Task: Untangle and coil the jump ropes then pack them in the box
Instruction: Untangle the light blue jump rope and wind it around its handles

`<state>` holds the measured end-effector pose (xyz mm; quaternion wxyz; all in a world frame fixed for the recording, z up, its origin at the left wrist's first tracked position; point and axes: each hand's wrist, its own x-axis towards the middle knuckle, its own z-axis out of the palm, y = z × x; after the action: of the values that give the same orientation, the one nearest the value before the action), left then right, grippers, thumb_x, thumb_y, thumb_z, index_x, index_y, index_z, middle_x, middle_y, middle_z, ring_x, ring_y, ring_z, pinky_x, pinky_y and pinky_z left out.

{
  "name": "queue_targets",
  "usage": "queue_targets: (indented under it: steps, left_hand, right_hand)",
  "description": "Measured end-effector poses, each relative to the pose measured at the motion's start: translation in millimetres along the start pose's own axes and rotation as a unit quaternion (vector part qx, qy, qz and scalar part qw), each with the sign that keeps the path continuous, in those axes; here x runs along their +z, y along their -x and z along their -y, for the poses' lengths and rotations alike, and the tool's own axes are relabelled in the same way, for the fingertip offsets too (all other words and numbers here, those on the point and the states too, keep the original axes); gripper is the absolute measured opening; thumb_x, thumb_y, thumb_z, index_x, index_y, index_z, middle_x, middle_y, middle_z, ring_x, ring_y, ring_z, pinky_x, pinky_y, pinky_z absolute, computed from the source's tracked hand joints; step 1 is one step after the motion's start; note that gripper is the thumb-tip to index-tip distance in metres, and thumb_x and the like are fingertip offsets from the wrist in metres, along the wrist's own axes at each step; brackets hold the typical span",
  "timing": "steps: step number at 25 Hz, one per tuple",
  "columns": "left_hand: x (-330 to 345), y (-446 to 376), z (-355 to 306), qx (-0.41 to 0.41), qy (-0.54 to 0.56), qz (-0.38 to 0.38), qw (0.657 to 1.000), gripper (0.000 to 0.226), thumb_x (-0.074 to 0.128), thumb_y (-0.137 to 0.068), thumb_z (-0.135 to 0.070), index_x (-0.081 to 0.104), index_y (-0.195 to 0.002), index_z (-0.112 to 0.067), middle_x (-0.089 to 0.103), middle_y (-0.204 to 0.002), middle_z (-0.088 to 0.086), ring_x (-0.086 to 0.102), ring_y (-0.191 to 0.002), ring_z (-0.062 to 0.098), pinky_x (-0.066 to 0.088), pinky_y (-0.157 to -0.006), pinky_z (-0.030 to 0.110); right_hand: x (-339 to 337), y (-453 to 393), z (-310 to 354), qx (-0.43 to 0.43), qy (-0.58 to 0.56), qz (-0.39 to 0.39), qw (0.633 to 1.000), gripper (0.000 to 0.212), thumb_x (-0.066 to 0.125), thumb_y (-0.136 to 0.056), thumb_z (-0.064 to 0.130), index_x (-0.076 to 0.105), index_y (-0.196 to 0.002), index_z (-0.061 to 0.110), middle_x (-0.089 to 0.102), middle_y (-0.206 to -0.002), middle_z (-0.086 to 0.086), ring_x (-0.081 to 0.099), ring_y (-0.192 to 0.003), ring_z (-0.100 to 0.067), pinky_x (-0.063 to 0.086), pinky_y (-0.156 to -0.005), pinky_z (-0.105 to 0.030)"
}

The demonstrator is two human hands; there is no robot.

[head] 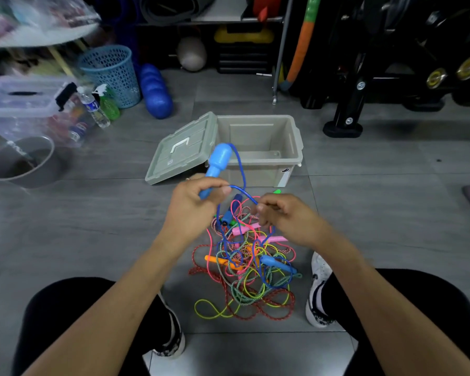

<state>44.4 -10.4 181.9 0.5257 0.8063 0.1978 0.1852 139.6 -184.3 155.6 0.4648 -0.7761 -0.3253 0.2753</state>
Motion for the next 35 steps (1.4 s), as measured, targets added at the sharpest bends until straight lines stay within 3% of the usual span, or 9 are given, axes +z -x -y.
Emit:
queue_targets:
  steps: [2, 6, 11, 15, 20, 26, 29, 32, 35]
  left_hand:
    - [-6, -4, -2, -0.054, 0.081, -0.046, 0.994, 0.019, 0.068, -0.087, -0.011, 0.069, -0.079, -0.027, 0.061, -0.065, -0.007, 0.045, -0.047, 0.006, 0.039, -0.043, 0.016]
    - [-14, -10, 7, -0.131, 0.098, -0.077, 0.984, 0.016, 0.066, -0.089, -0.016, 0.071, -0.078, -0.027, 0.054, -0.055, -0.011, 0.041, -0.048, 0.007, 0.034, -0.048, 0.019]
    - [-16, -7, 23, -0.202, -0.277, 0.162, 0.926, 0.010, 0.070, -0.085, -0.024, 0.067, -0.076, -0.028, 0.065, -0.098, 0.000, 0.058, -0.079, 0.009, 0.038, -0.070, 0.018]
    - [-10, -1, 15, -0.129, -0.147, 0.165, 0.967, 0.017, 0.078, -0.078, -0.030, 0.072, -0.093, -0.030, 0.069, -0.106, -0.010, 0.061, -0.099, 0.003, 0.039, -0.082, 0.015]
    - [-5, 4, 4, -0.011, -0.062, 0.139, 0.988, 0.005, 0.075, -0.080, -0.031, 0.073, -0.082, -0.036, 0.070, -0.092, -0.008, 0.063, -0.086, 0.004, 0.046, -0.083, 0.025]
    - [-4, -3, 5, -0.050, -0.037, 0.062, 0.996, 0.019, 0.052, -0.097, -0.016, 0.058, -0.080, -0.022, 0.062, -0.094, 0.019, 0.043, -0.059, 0.016, 0.039, -0.060, 0.027]
    - [-11, -8, 6, -0.082, 0.039, -0.009, 0.996, 0.018, 0.047, -0.099, -0.016, 0.057, -0.084, -0.019, 0.052, -0.069, 0.003, 0.036, -0.044, 0.008, 0.036, -0.044, 0.022]
    - [-14, -8, 14, -0.099, -0.095, 0.037, 0.990, 0.015, 0.052, -0.097, -0.014, 0.057, -0.083, -0.014, 0.052, -0.071, 0.003, 0.045, -0.046, 0.003, 0.036, -0.042, 0.011]
    - [-13, -8, 33, -0.136, -0.270, 0.148, 0.942, 0.018, 0.060, -0.090, -0.013, 0.065, -0.077, -0.025, 0.067, -0.092, 0.000, 0.062, -0.083, 0.014, 0.040, -0.068, 0.016]
  right_hand:
    - [1, -1, -13, 0.045, 0.063, 0.040, 0.996, 0.023, 0.050, -0.097, 0.017, 0.062, -0.078, 0.021, 0.063, -0.072, 0.005, 0.057, -0.065, -0.005, 0.049, -0.067, -0.028]
    - [1, -1, -22, 0.109, 0.193, 0.076, 0.972, 0.022, 0.047, -0.098, 0.025, 0.063, -0.087, 0.014, 0.068, -0.083, -0.004, 0.062, -0.072, -0.021, 0.051, -0.071, -0.034]
    - [-9, -3, 5, -0.001, 0.032, -0.174, 0.984, 0.020, 0.049, -0.097, 0.021, 0.065, -0.087, 0.016, 0.057, -0.061, -0.002, 0.050, -0.055, -0.018, 0.043, -0.056, -0.028]
    - [-8, 3, 13, -0.057, 0.061, -0.146, 0.986, 0.017, 0.052, -0.096, 0.016, 0.066, -0.087, 0.011, 0.055, -0.062, 0.012, 0.047, -0.059, -0.003, 0.037, -0.059, -0.021]
    - [2, 7, 16, -0.084, 0.037, -0.092, 0.992, 0.019, 0.053, -0.096, 0.019, 0.068, -0.090, 0.010, 0.055, -0.063, 0.006, 0.047, -0.058, -0.010, 0.040, -0.059, -0.027]
    - [4, 2, 1, 0.058, -0.014, -0.006, 0.998, 0.023, 0.052, -0.095, 0.014, 0.063, -0.075, 0.019, 0.059, -0.063, 0.007, 0.054, -0.059, -0.009, 0.049, -0.068, -0.036]
    - [6, -4, -19, 0.135, 0.026, 0.005, 0.990, 0.029, 0.050, -0.095, 0.014, 0.063, -0.070, 0.021, 0.060, -0.063, 0.005, 0.057, -0.065, -0.015, 0.053, -0.080, -0.048]
    - [3, -5, -10, 0.092, 0.021, -0.094, 0.991, 0.027, 0.049, -0.095, 0.014, 0.063, -0.073, 0.025, 0.061, -0.067, 0.008, 0.056, -0.064, -0.009, 0.051, -0.069, -0.035]
    - [-4, -2, 9, 0.008, 0.001, -0.186, 0.983, 0.023, 0.051, -0.096, 0.024, 0.068, -0.080, 0.021, 0.058, -0.062, 0.000, 0.048, -0.058, -0.009, 0.041, -0.057, -0.027]
